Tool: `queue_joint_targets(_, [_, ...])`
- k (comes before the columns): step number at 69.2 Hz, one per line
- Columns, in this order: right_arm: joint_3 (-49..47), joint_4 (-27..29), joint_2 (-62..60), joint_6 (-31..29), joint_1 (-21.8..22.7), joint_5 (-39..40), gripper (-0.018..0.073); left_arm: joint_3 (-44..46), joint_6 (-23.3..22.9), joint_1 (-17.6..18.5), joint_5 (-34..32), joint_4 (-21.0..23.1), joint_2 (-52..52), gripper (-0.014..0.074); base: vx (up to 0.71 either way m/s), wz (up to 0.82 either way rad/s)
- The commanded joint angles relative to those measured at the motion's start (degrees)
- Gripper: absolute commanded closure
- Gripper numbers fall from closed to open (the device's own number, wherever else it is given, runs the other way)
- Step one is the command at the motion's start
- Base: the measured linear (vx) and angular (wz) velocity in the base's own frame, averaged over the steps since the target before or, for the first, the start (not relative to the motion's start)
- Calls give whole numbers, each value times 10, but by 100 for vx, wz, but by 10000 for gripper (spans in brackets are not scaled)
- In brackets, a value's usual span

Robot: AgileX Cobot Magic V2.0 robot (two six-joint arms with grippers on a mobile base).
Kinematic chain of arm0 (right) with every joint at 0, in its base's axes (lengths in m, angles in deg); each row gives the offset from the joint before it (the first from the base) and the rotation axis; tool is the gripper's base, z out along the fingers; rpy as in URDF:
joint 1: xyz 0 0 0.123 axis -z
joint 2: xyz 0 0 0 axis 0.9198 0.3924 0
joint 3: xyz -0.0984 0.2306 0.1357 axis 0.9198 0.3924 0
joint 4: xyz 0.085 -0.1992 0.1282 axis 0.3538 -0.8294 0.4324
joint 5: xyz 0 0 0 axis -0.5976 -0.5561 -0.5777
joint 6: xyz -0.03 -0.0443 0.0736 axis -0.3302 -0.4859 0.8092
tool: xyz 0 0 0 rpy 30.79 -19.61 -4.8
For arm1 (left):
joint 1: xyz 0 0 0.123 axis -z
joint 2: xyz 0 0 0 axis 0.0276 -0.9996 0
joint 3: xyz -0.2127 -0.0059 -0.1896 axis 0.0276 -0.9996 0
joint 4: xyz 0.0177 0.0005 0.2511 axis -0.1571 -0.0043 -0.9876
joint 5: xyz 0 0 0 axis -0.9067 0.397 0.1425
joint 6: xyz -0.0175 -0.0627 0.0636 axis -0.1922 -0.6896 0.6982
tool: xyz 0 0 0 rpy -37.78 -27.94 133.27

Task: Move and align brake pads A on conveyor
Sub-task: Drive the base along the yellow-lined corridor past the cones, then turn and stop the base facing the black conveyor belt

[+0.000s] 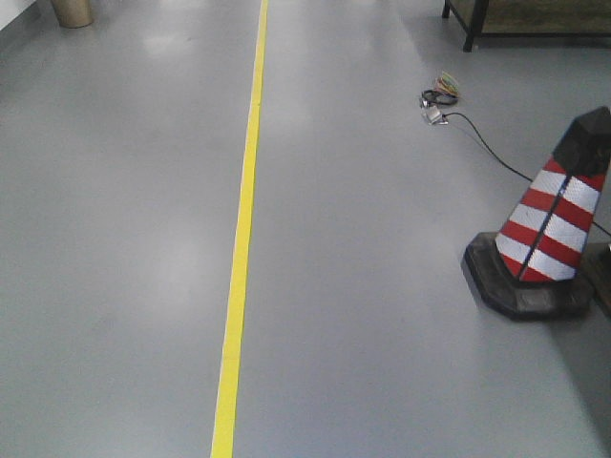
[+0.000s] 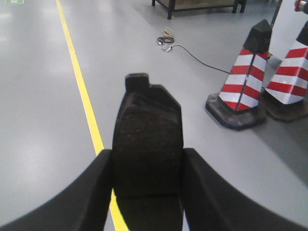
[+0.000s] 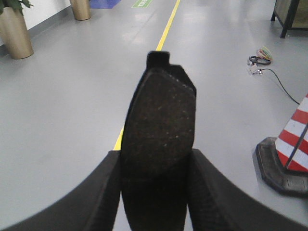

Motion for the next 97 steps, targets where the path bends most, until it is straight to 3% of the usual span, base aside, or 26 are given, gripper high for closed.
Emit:
queue_joint_targets(1, [-19, 0, 5, -5, 2, 55, 562, 14, 0, 3, -55, -5, -13, 603, 70, -2])
queue_joint_targets(62, [-19, 0, 5, -5, 2, 56, 562, 14, 0, 3, -55, -5, -13, 603, 59, -6])
queue_joint_targets(97, [-19, 0, 5, -5, 2, 56, 562, 14, 0, 3, -55, -5, -13, 603, 29, -77])
